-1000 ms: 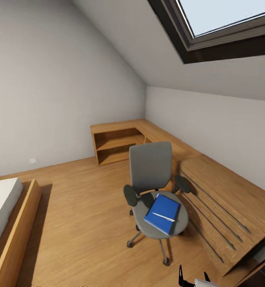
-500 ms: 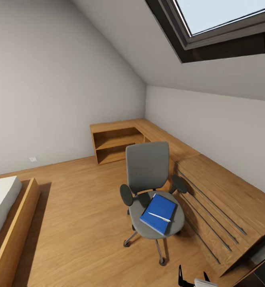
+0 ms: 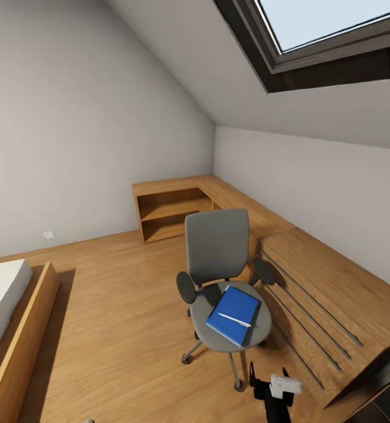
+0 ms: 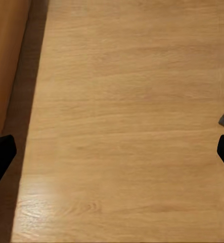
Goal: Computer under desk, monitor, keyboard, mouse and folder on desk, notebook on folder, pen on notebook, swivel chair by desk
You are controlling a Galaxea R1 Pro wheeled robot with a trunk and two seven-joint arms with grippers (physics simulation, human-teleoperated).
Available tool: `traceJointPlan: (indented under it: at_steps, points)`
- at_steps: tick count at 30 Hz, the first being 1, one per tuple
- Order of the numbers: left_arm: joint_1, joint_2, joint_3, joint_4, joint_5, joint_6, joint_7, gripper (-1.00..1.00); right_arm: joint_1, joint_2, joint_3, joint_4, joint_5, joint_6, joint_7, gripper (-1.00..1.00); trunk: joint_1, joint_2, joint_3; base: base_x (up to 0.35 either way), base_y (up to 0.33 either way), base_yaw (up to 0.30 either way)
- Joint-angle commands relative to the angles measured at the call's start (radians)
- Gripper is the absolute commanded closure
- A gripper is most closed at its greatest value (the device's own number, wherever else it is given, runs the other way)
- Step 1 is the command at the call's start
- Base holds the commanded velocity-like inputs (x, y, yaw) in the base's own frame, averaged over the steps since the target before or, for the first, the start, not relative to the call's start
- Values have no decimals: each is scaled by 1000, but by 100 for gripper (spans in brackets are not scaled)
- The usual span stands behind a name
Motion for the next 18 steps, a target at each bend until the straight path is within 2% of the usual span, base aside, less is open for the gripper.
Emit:
traceJointPlan:
  at_steps: [1, 2, 3, 5, 6, 7, 8, 9, 11, 12, 13, 15, 16, 18]
  points:
    - [-1, -18, 3, -104, -8, 92, 2, -100, -45, -10, 6, -25, -2, 78, -9, -100, 0, -1, -2, 0, 0, 0]
    - [-1, -27, 2, -158, -8, 149, 2, -100, -70, -15, 6, -36, -2, 128, -9, -100, 0, -1, -2, 0, 0, 0]
    - [-1, -43, 2, -267, -7, 277, 1, -100, -123, -24, 5, -60, -3, 249, -9, -100, 0, -1, -2, 0, 0, 0]
    - [-15, -62, 0, -472, 1, 565, 1, -100, -252, -34, 2, -119, -4, 570, -7, -100, 0, -1, -2, 0, 0, 0]
    - [-46, -67, 0, -540, 19, 682, 1, -100, -314, -38, 0, -142, -5, 731, -7, -100, 0, -1, -2, 0, 0, 0]
    - [-92, -70, -1, -584, 45, 770, 1, -100, -369, -40, -4, -158, -7, 879, -6, -100, 0, -1, -2, 0, 0, 0]
    - [-176, -71, -1, -620, 93, 849, 3, -100, -432, -41, -23, -173, -17, 1053, 0, -100, 0, -1, -2, 0, 0, 0]
    - [-257, -70, -1, -637, 132, 903, 3, -100, -478, -30, -38, -173, -26, 1204, 18, -100, 0, -1, -2, 0, 0, 0]
    - [-276, -69, -1, -626, 138, 913, 2, -100, -488, -5, -25, -151, -13, 1250, 25, -100, 0, -1, -2, 0, 0, 0]
    - [-286, -62, 0, -621, 139, 916, 0, -100, -494, 6, 1, -118, 14, 1274, 39, -100, 0, -1, -2, 0, 0, 0]
    - [-290, -35, 1, -661, 143, 911, -5, -100, -497, -31, 85, -77, 92, 1297, 216, -100, 0, -1, -2, 0, 0, 0]
    - [-277, -31, 0, -681, 144, 889, -8, -100, -497, -40, 160, -69, 145, 1299, 384, -100, 0, -1, -2, 0, 0, 0]
    - [-252, -29, -3, -713, 144, 834, -29, -100, -495, -49, 263, -40, 238, 1297, 629, -100, 0, -1, -2, 0, 0, 0]
    - [-249, -29, -3, -717, 144, 825, -46, -100, -495, -54, 280, -18, 274, 1293, 659, -100, 0, -1, -2, 3, 0, 0]
